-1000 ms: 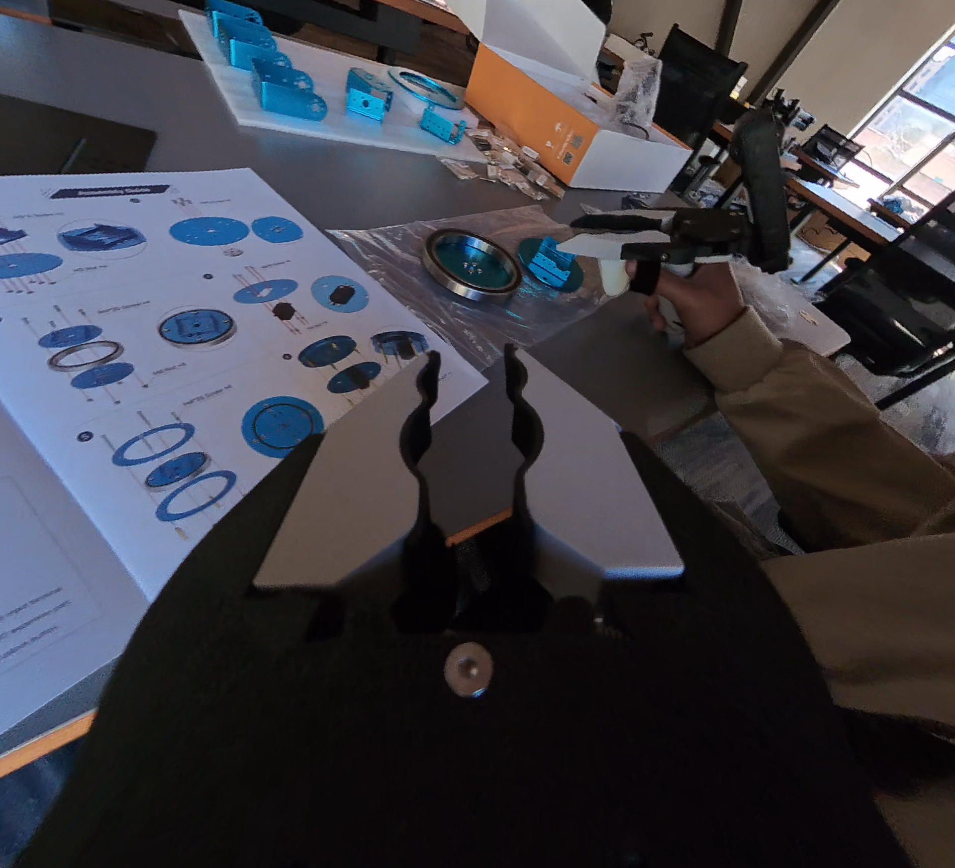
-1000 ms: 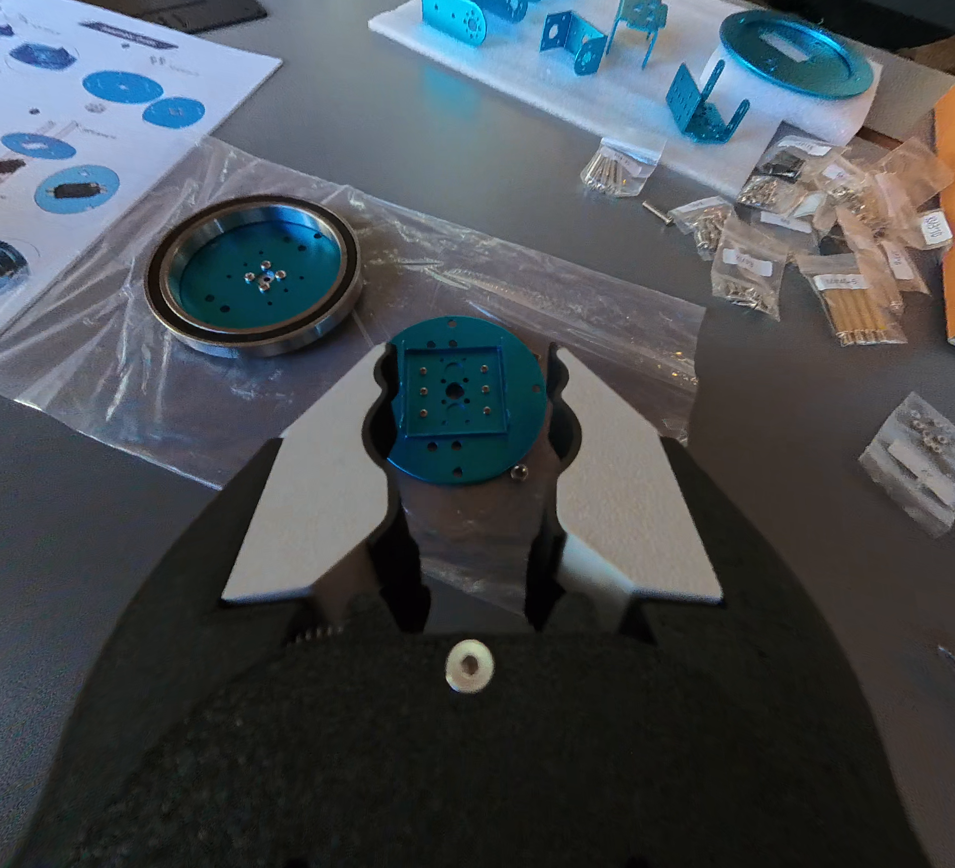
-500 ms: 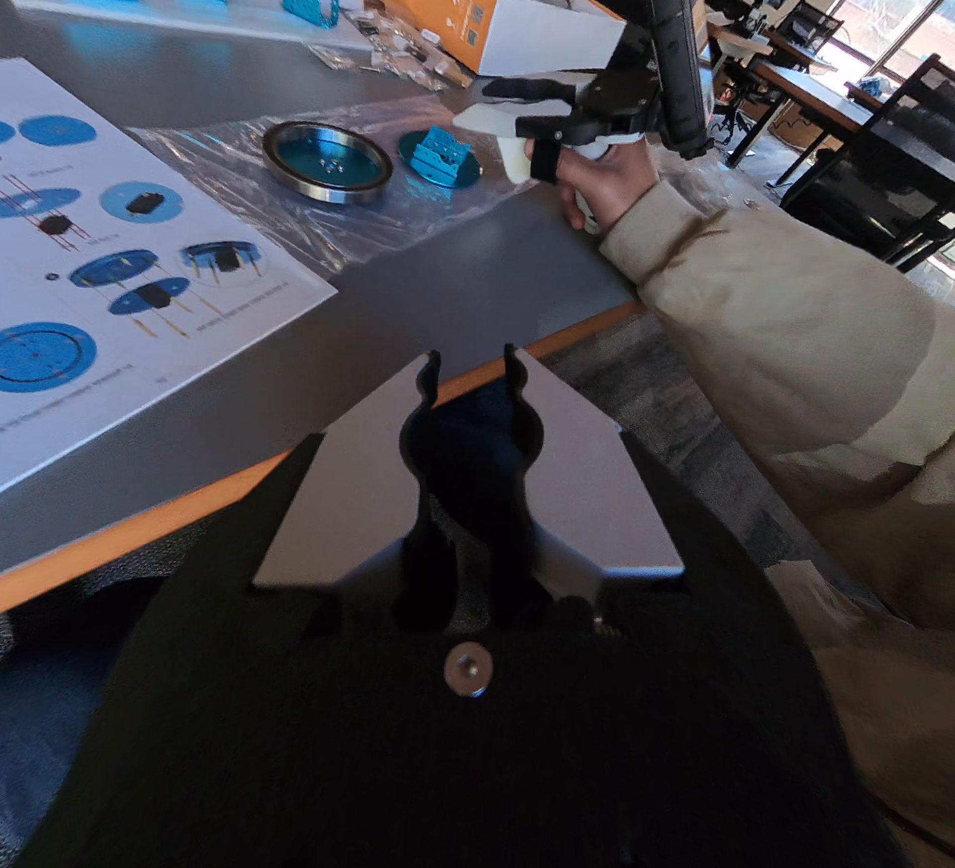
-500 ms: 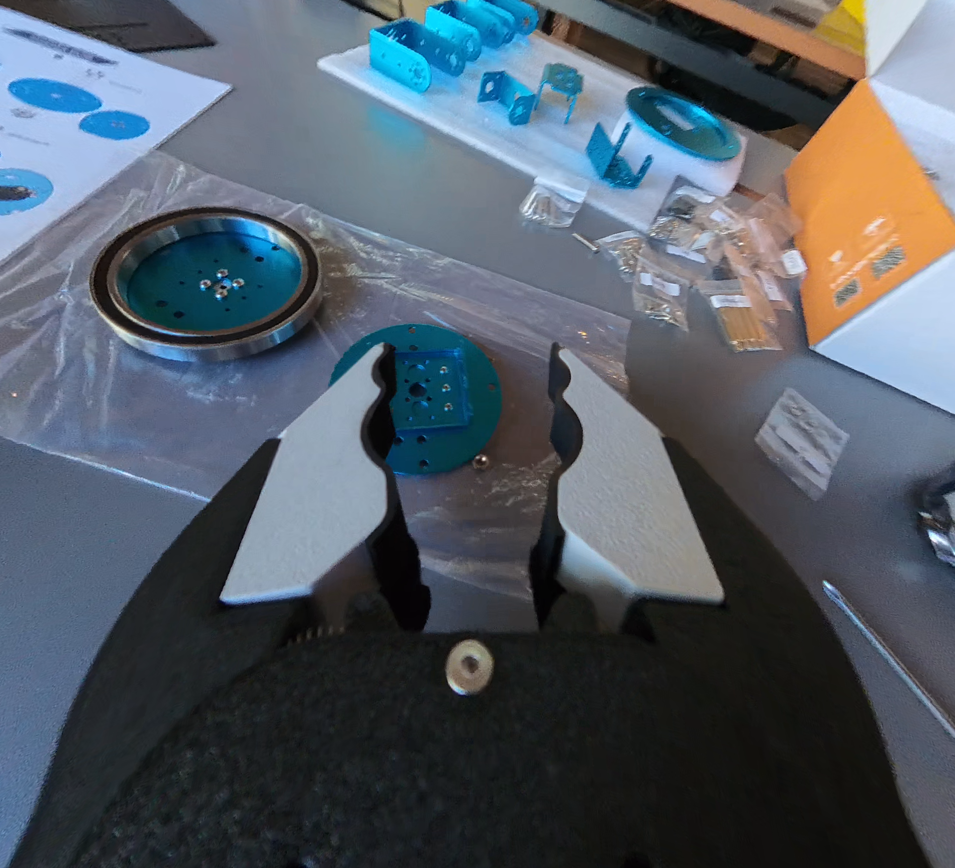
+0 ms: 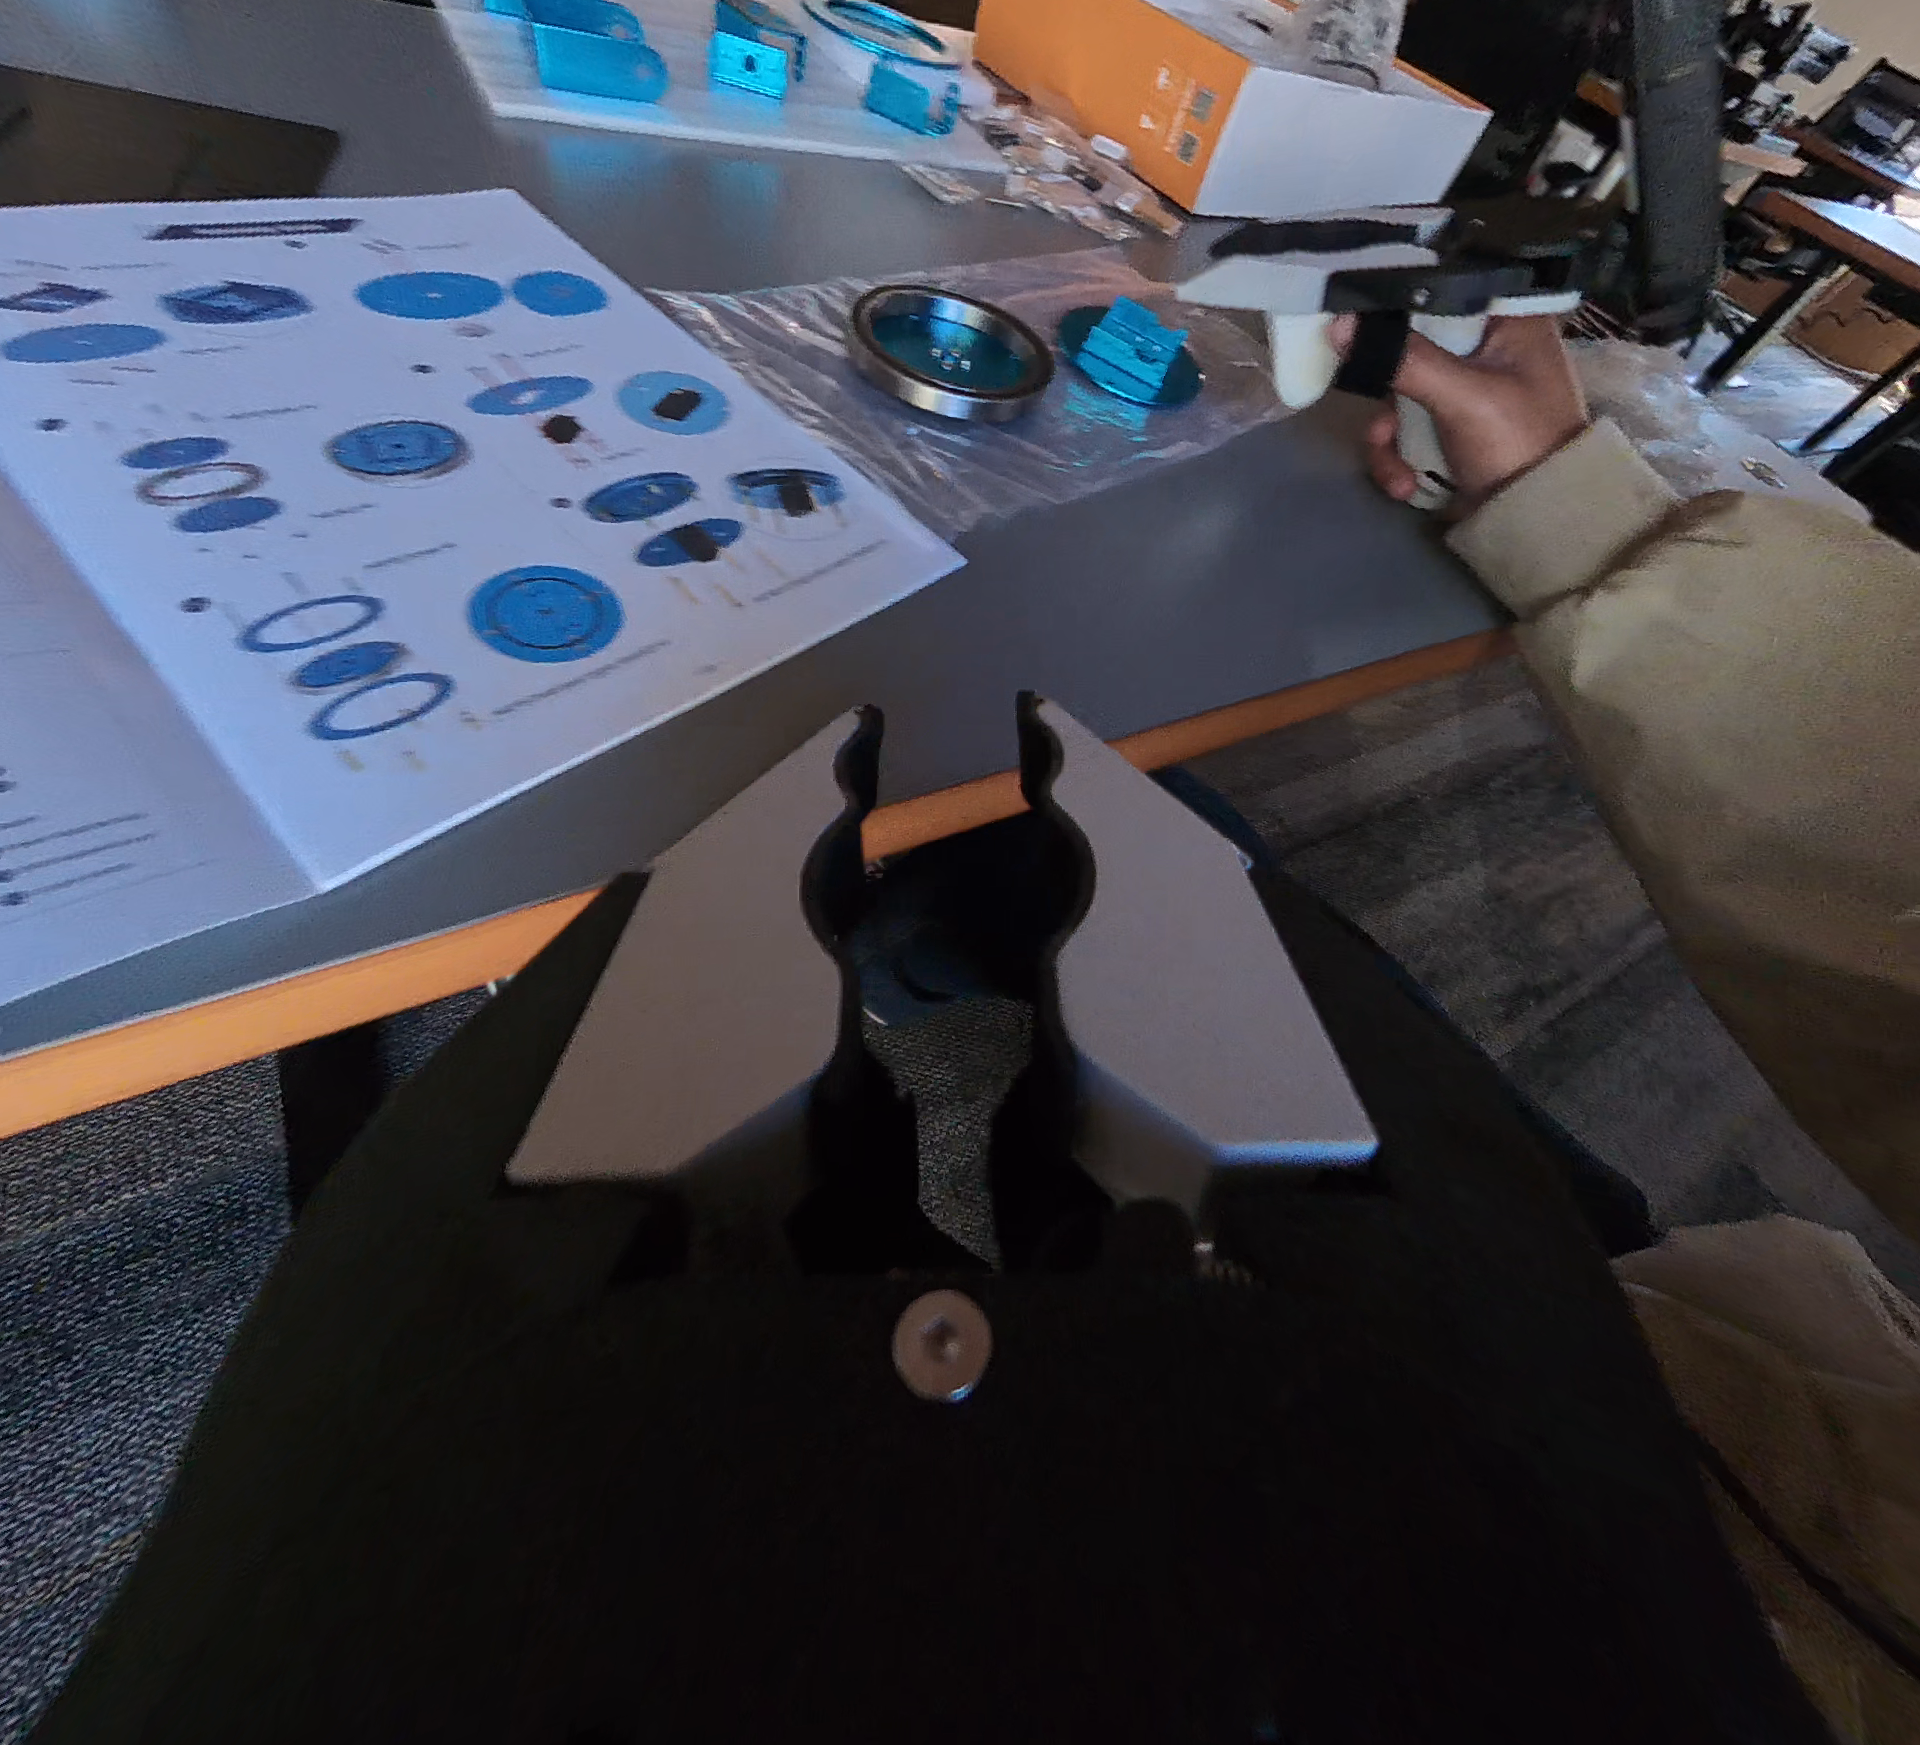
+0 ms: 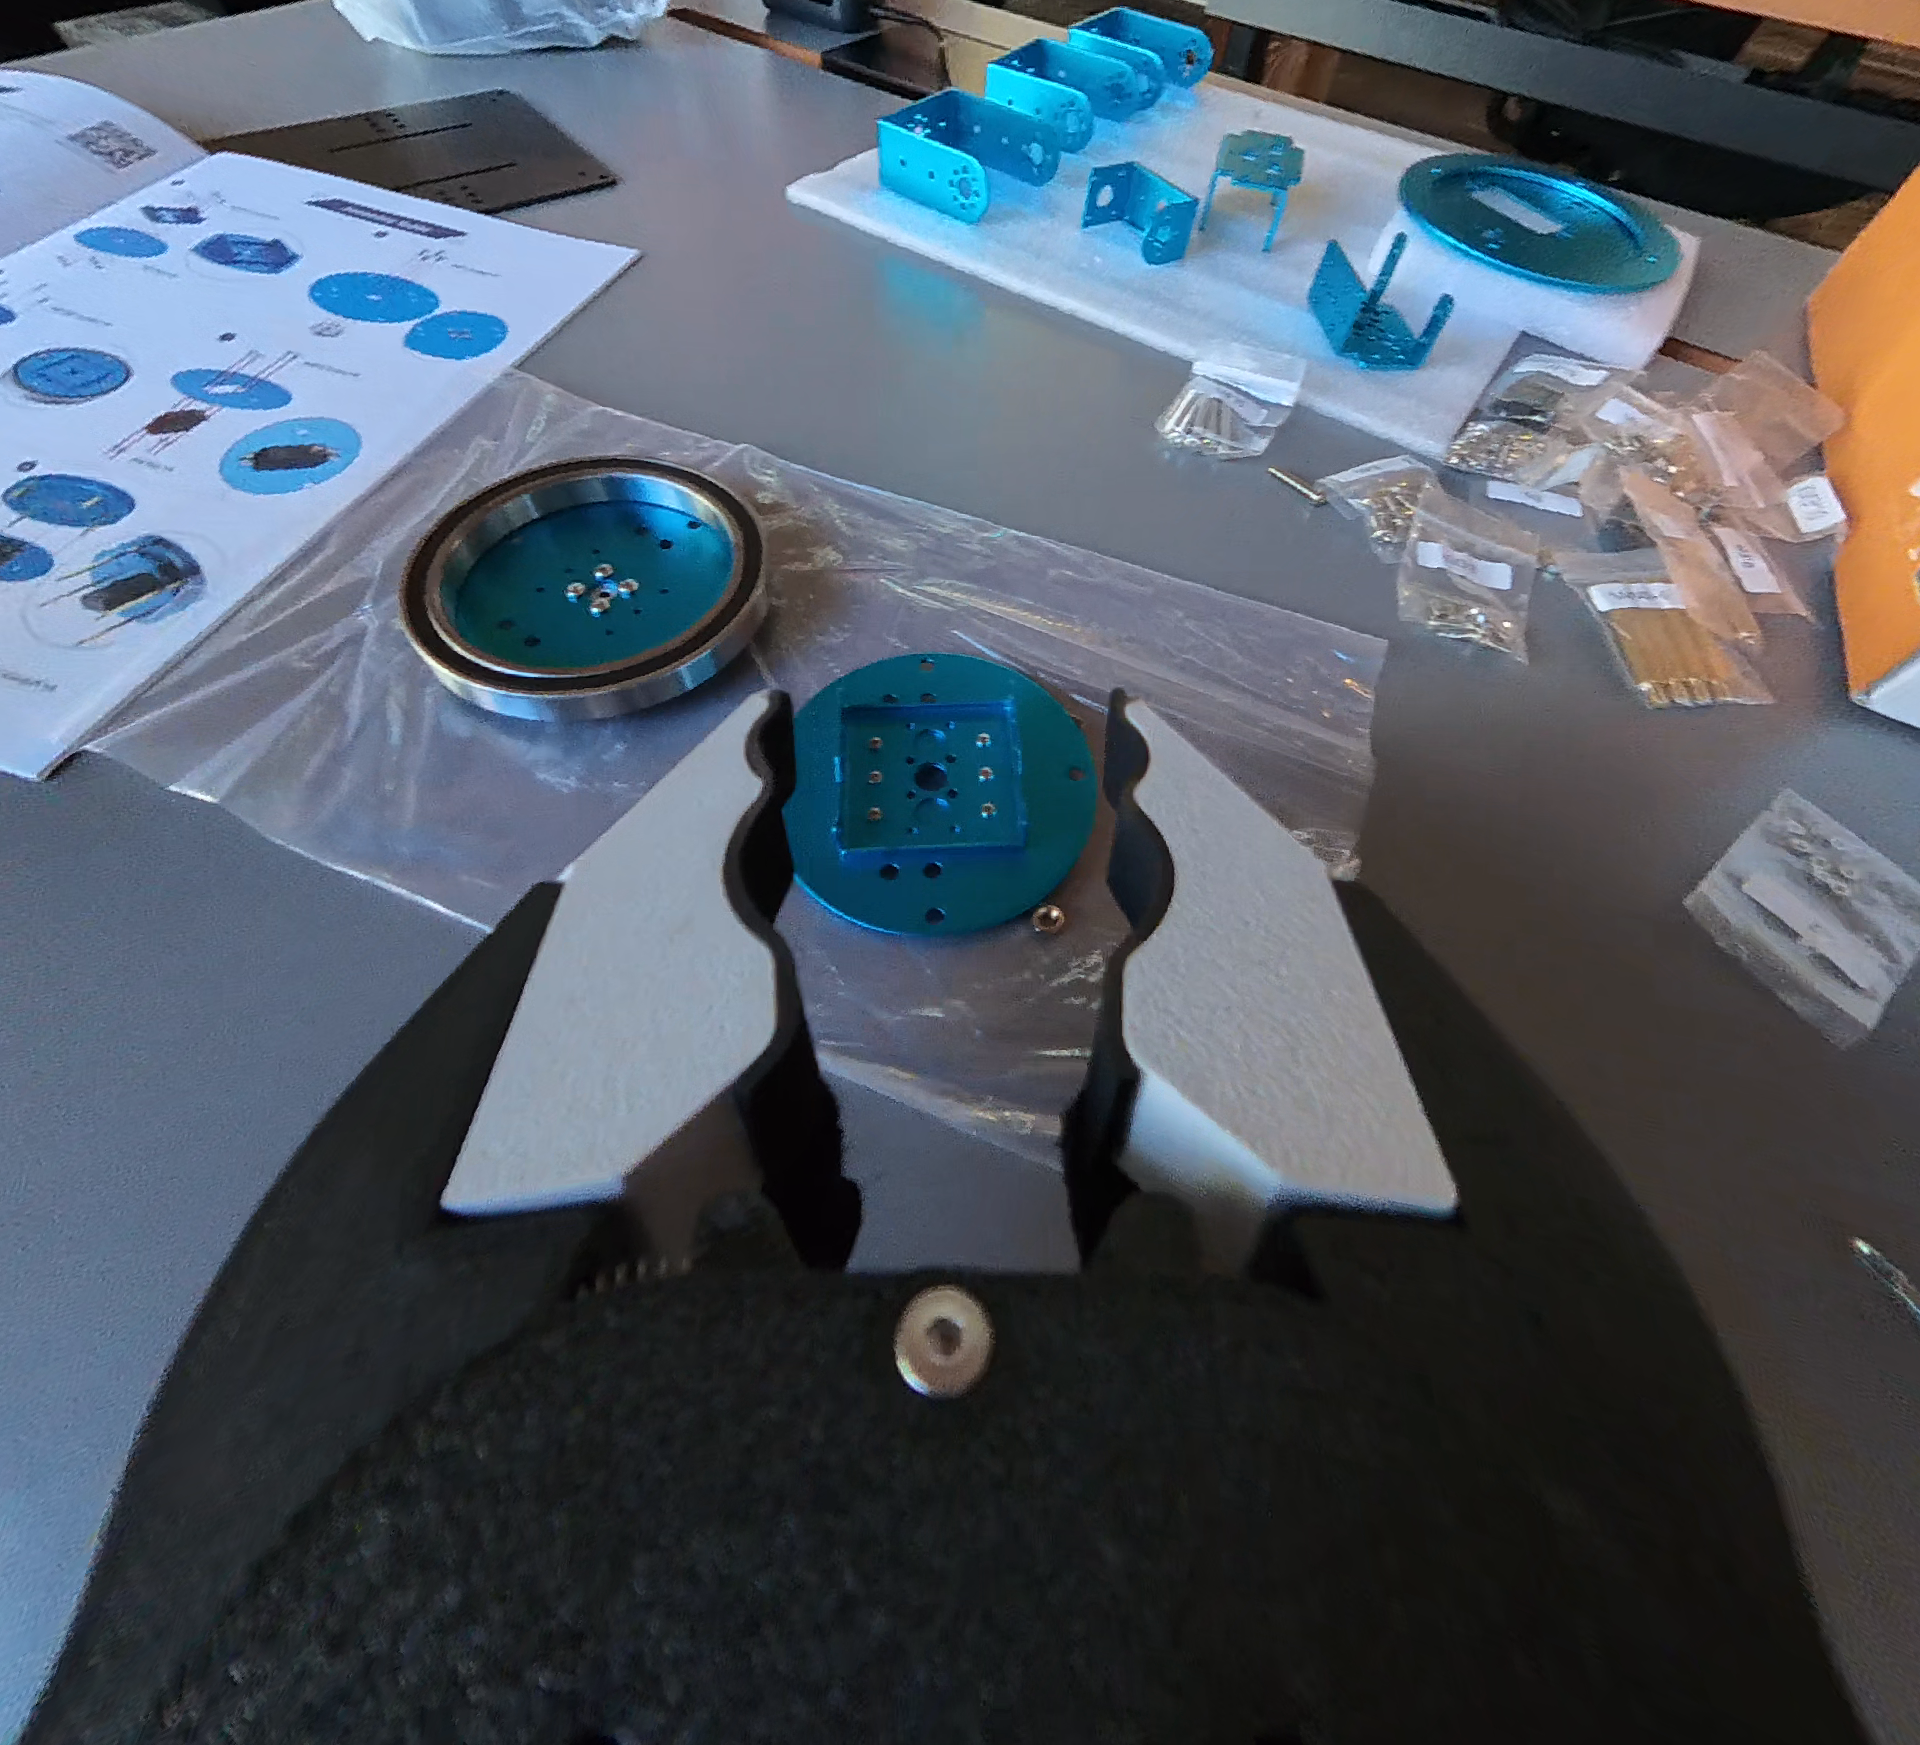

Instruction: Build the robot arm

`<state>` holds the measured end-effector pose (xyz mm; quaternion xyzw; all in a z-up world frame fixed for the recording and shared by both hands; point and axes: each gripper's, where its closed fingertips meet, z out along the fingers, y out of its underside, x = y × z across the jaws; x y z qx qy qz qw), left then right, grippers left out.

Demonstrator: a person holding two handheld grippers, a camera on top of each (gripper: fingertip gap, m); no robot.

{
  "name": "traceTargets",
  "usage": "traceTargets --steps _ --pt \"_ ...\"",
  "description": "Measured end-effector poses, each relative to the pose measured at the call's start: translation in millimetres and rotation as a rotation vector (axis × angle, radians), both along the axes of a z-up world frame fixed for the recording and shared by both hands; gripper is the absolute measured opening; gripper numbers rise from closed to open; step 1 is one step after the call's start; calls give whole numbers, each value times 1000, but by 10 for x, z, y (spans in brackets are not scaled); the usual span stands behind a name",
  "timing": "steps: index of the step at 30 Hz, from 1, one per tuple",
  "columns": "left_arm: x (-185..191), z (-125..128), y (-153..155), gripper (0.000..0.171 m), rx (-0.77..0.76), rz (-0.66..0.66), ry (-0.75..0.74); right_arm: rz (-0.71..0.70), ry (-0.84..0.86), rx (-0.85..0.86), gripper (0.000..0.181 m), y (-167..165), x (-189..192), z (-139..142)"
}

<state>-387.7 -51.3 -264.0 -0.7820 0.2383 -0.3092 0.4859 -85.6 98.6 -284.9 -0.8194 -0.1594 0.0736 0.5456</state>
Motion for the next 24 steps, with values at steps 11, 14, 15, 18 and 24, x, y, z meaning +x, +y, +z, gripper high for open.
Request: traceTargets --steps 11,14,15,18,24 --pt "-671 46 853 27 42 160 -4 17 -15 -21 62 -32 -57 -37" --pt "-727 -40 925 27 38 170 -4 28 2 -15 62 -46 -70 -20" --pt "-763 -75 943 27 32 176 13 19 -4 -15 61 -40 -58 -23" --pt "-844 -142 975 27 35 196 61 13 -8 -20 62 -24 -42 -31" --pt "-979 -197 1105 27 22 242 76 19 3 5 59 11 -32 9"
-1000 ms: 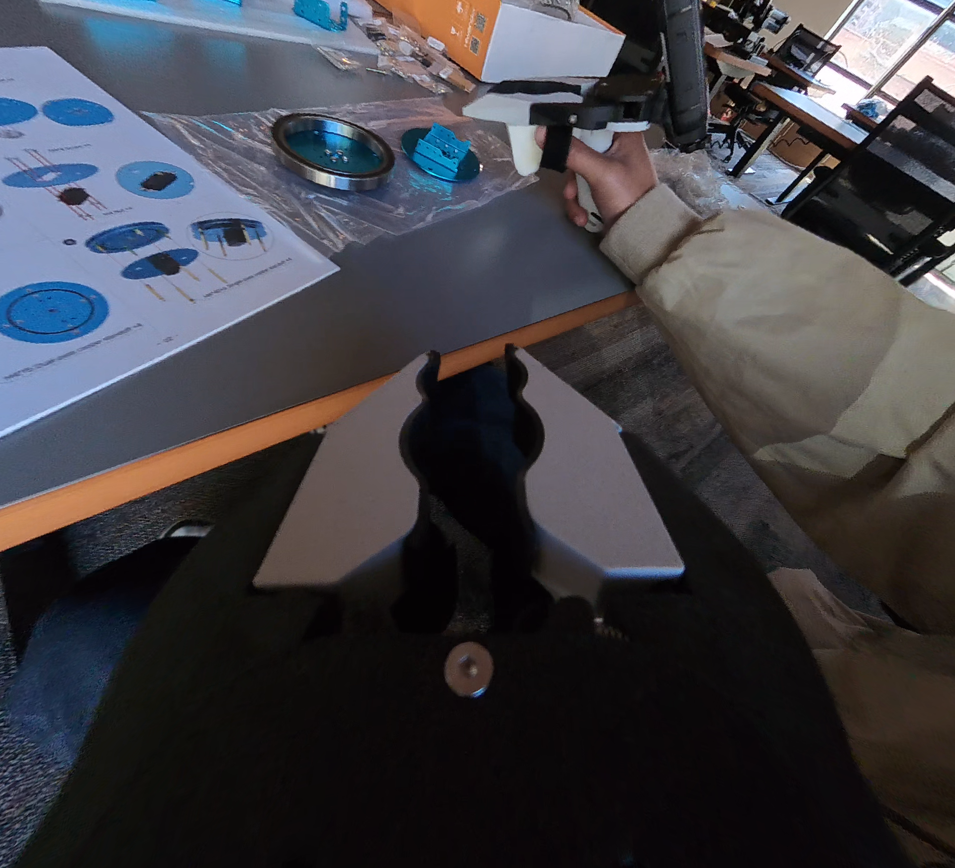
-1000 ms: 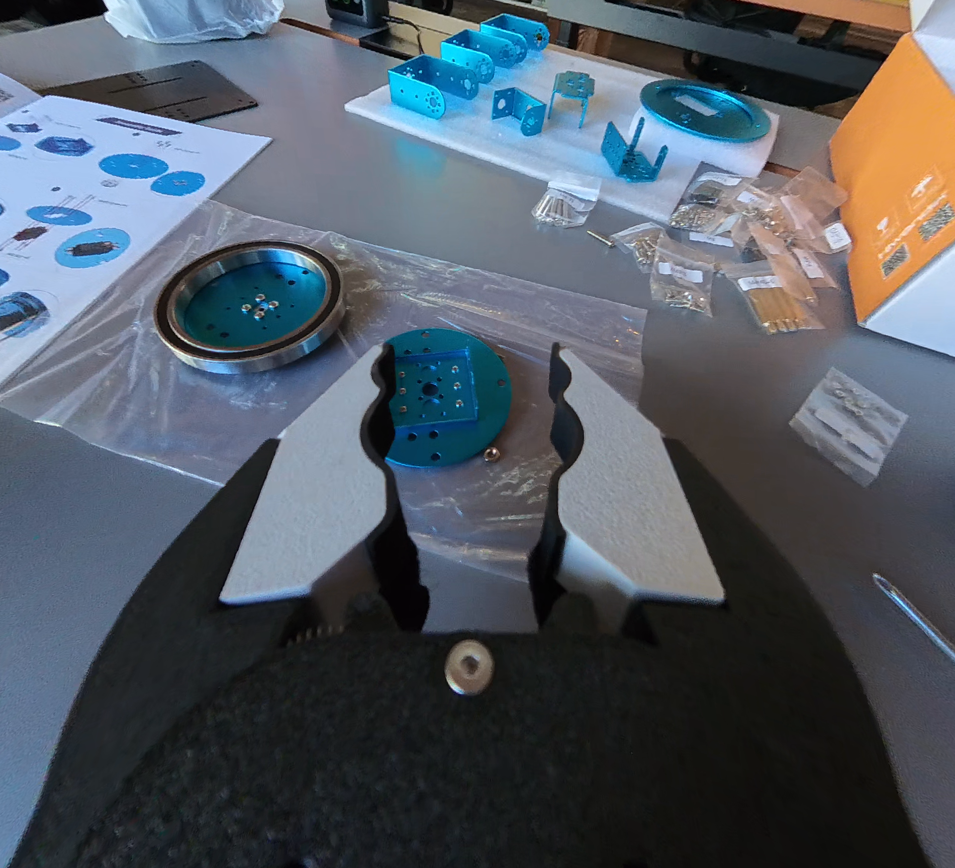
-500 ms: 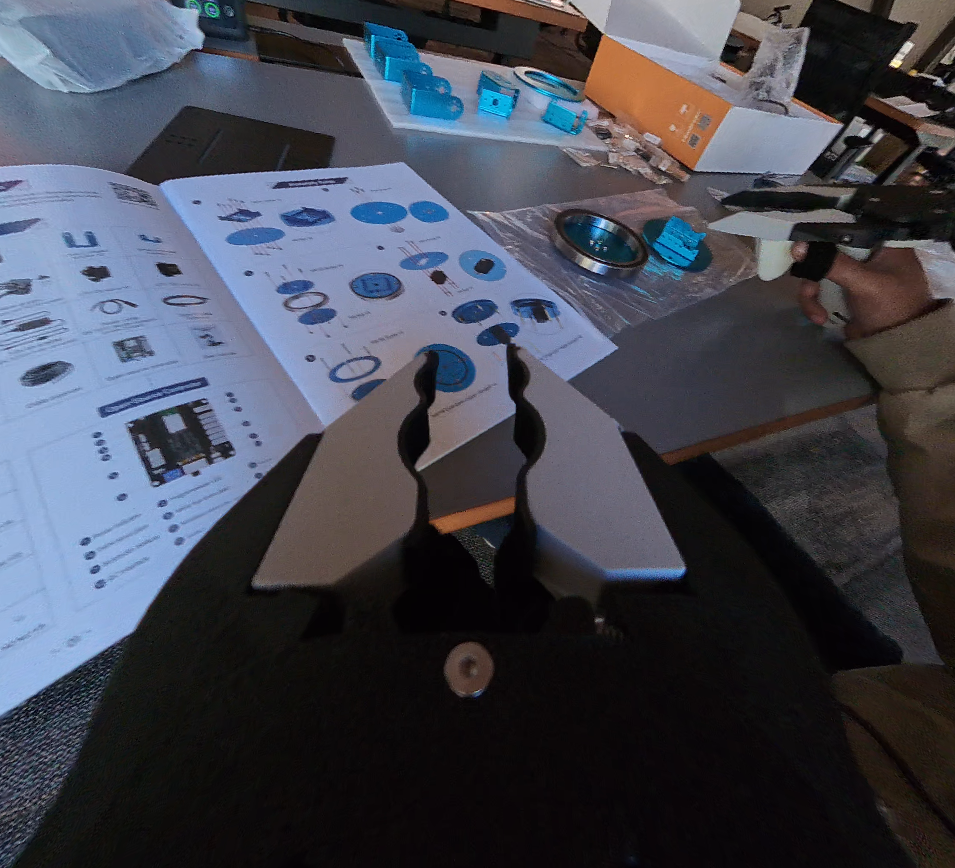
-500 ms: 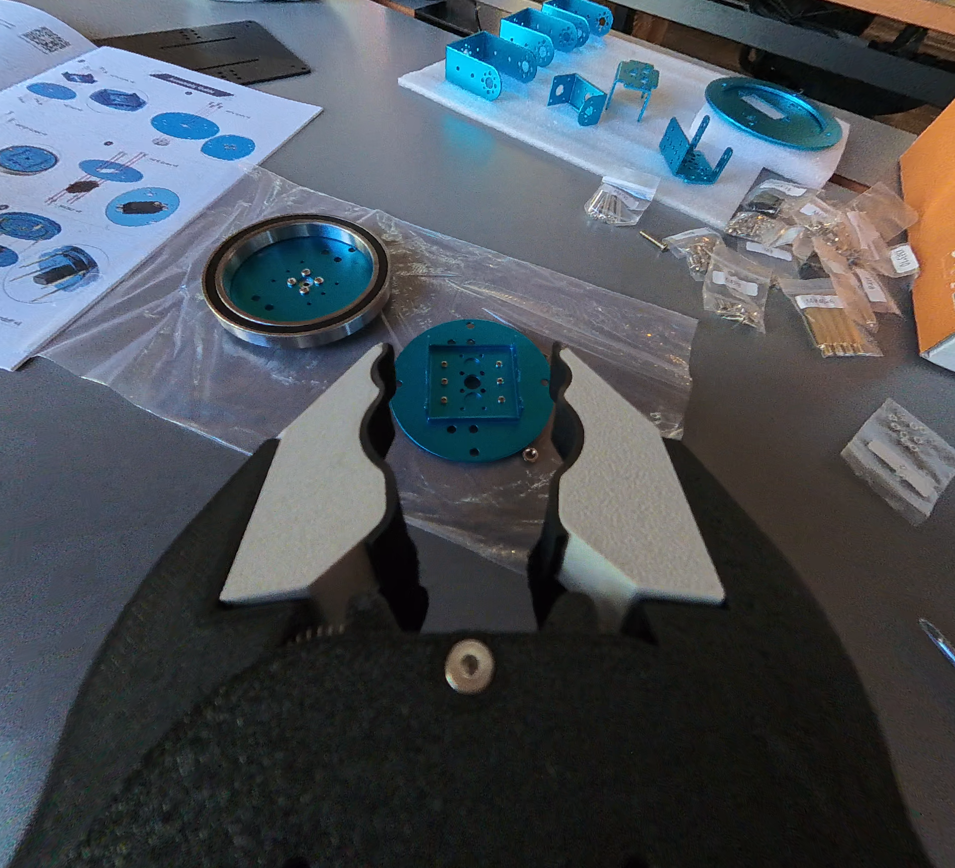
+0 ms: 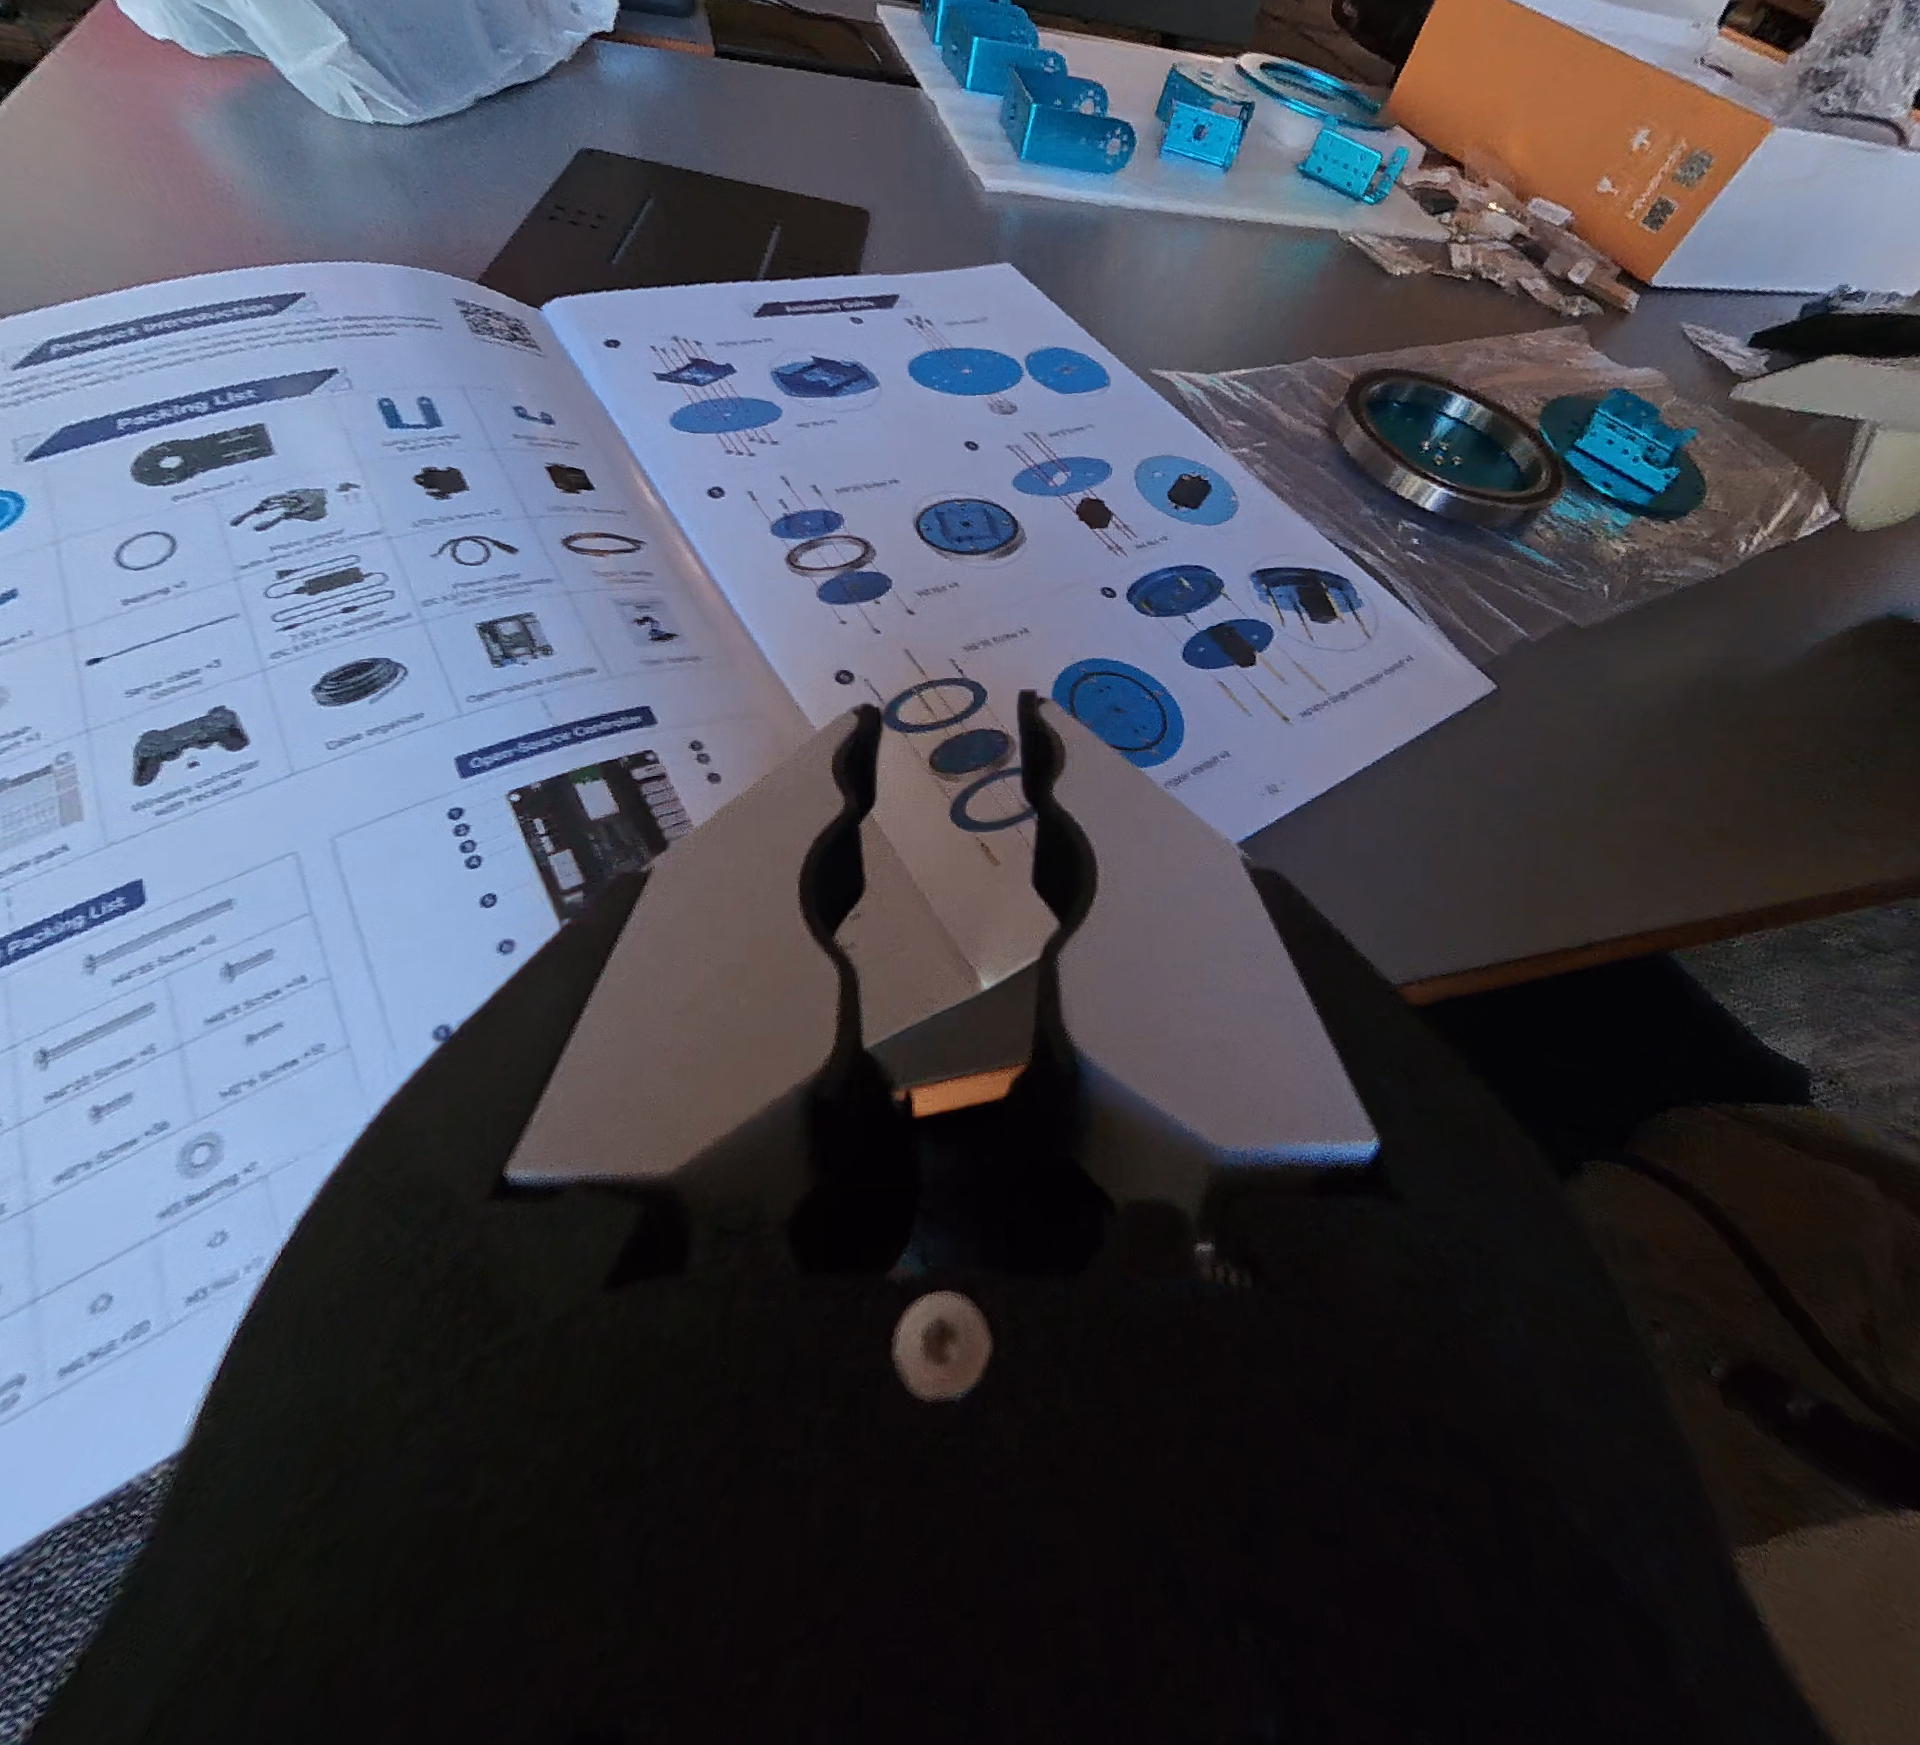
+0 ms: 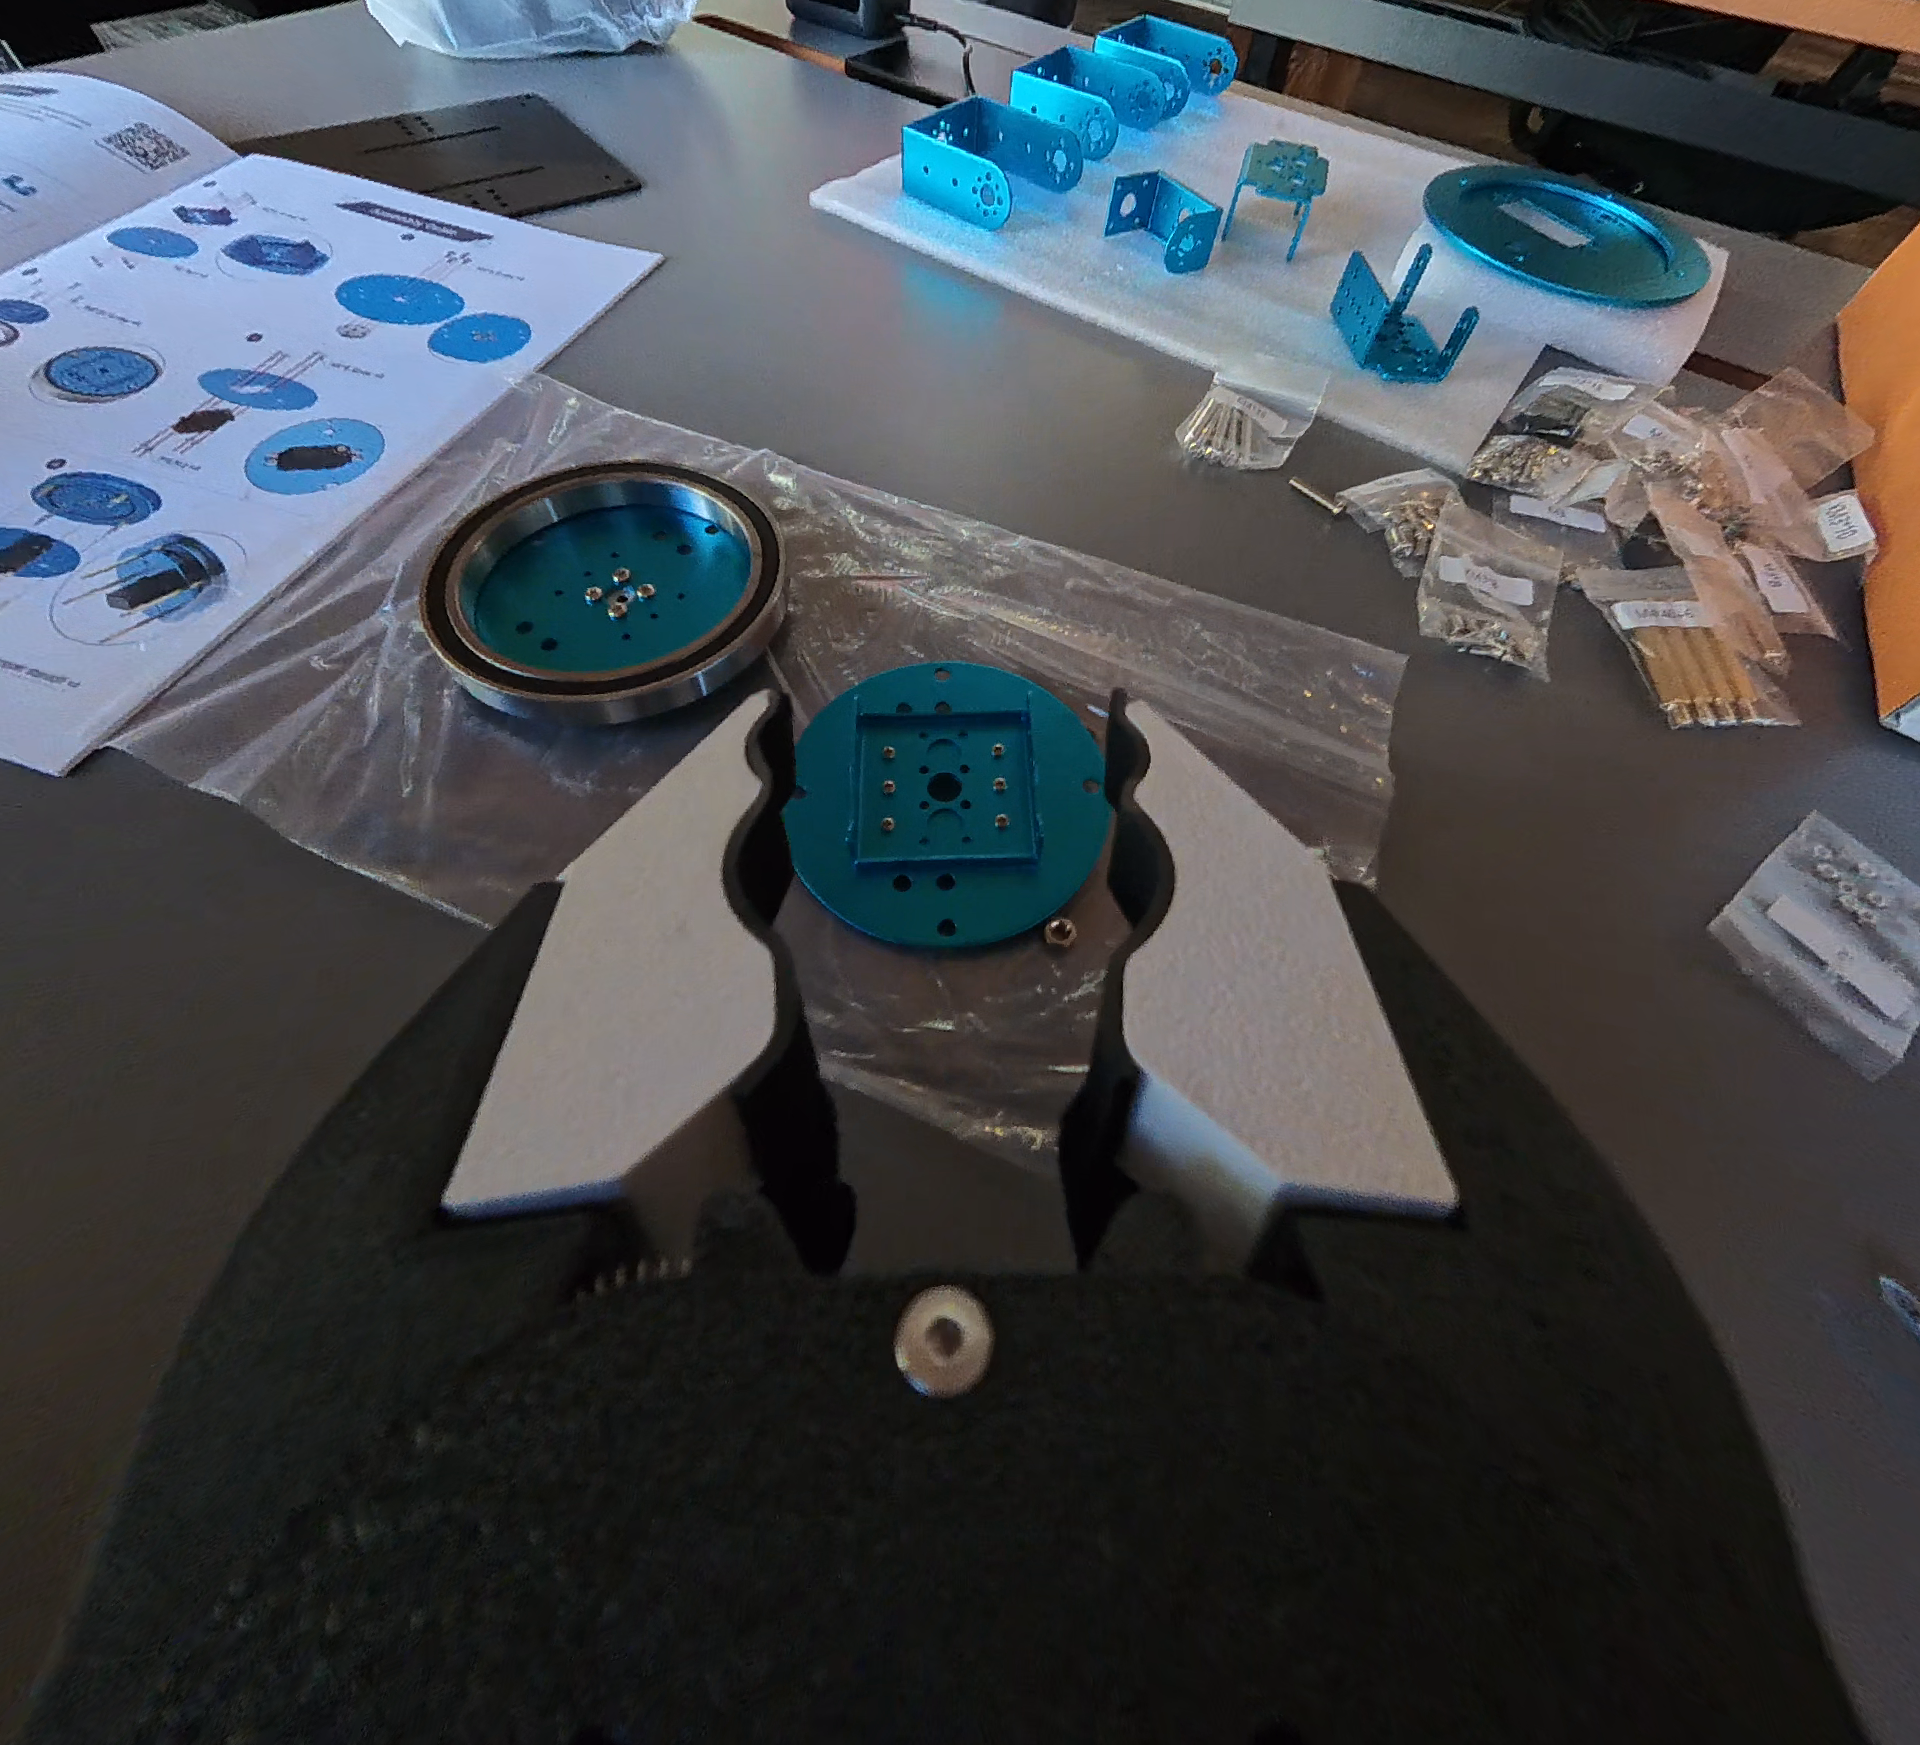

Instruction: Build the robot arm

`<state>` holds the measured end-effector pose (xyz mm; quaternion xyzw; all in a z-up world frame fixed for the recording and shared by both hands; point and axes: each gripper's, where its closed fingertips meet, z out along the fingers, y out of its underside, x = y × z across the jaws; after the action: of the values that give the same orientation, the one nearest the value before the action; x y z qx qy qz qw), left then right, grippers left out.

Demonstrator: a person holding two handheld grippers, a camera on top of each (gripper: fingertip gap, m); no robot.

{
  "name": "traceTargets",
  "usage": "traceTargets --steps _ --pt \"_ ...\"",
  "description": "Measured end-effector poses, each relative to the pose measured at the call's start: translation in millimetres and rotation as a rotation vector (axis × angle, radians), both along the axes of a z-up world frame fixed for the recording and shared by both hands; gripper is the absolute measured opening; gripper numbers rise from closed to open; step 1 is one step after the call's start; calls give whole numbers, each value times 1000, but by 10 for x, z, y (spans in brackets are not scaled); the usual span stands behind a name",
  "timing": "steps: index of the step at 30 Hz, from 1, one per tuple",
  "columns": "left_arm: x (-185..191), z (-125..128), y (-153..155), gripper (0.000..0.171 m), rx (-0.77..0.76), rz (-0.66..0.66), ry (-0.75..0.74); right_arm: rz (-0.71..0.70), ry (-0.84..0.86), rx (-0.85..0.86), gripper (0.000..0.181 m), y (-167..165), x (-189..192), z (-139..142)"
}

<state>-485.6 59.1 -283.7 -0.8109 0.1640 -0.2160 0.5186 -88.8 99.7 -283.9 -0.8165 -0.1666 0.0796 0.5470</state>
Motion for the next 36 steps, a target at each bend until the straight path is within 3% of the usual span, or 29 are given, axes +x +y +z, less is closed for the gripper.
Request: traceTargets --steps 12,36 --pt "-146 39 317 27 3 75 29 14 96 54 47 69 64 138" --pt "-122 -15 349 27 -15 86 23 48 135 2 38 60 12 79"
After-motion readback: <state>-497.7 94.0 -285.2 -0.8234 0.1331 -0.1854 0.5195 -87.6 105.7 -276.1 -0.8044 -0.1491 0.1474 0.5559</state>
